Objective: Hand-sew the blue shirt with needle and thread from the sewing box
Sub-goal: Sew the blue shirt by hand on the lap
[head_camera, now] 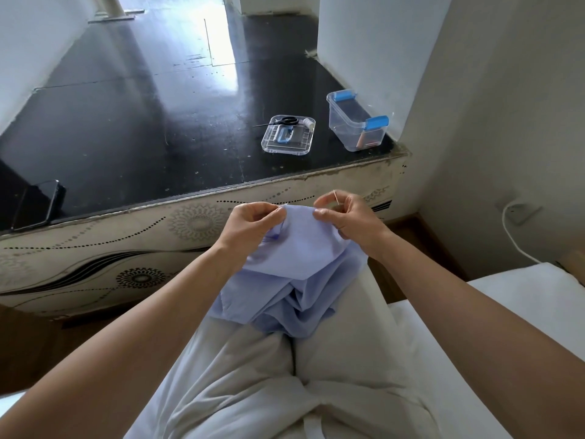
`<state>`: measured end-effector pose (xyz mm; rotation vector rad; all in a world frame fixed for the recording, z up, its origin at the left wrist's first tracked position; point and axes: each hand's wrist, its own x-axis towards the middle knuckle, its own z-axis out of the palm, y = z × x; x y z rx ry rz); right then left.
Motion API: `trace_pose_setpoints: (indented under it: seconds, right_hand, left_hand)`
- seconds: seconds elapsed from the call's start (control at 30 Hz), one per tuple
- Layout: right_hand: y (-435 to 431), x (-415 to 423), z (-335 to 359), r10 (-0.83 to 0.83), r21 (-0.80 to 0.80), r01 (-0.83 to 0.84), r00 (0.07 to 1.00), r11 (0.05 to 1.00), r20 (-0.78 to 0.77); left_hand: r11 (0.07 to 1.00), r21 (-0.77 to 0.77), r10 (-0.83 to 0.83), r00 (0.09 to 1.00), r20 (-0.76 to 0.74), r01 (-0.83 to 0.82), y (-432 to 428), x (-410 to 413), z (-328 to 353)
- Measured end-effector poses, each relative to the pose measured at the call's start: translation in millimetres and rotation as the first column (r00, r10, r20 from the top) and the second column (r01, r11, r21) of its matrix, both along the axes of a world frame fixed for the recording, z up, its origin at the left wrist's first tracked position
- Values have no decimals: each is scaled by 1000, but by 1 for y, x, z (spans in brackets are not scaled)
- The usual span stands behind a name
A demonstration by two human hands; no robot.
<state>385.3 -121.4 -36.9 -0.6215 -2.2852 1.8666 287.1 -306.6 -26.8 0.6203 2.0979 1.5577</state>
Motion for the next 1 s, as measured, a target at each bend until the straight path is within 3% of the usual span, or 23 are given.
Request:
trace_pose_setpoints:
  seconds: [0.07,0.13,0.27,0.47,0.73,0.9,1.0]
  right_hand:
    - [-2,-1,0,-69,30,73,991,997,-116]
    - [-5,-2,0,-13,103,34,980,994,-200]
    - [-16,-5,-1,127,205,-84,970,975,-207]
    - [-20,-7,-3,183,261,-119,954,958,-236]
    - [-13,0,-1,306,158,-281,937,947,-169]
    - [-5,-5,-4,54,-76,-60,995,995,-83]
    - [-9,-9,-3,192,-100,-185,979,978,73]
  left_hand:
    - [1000,4,21,1000,-1,-21,0,1,0]
    - [1000,15,18,1000,3,-18,0,1,1]
    - [999,28,16,1000,27,-17,2,4,4]
    - [998,25,54,998,34,-54,2,5,3]
    - [999,29,33,998,51,-35,4,7,2]
    - [999,35,-12,997,78,9,2,5,2]
    - [996,68,-62,994,92,56,2,4,2]
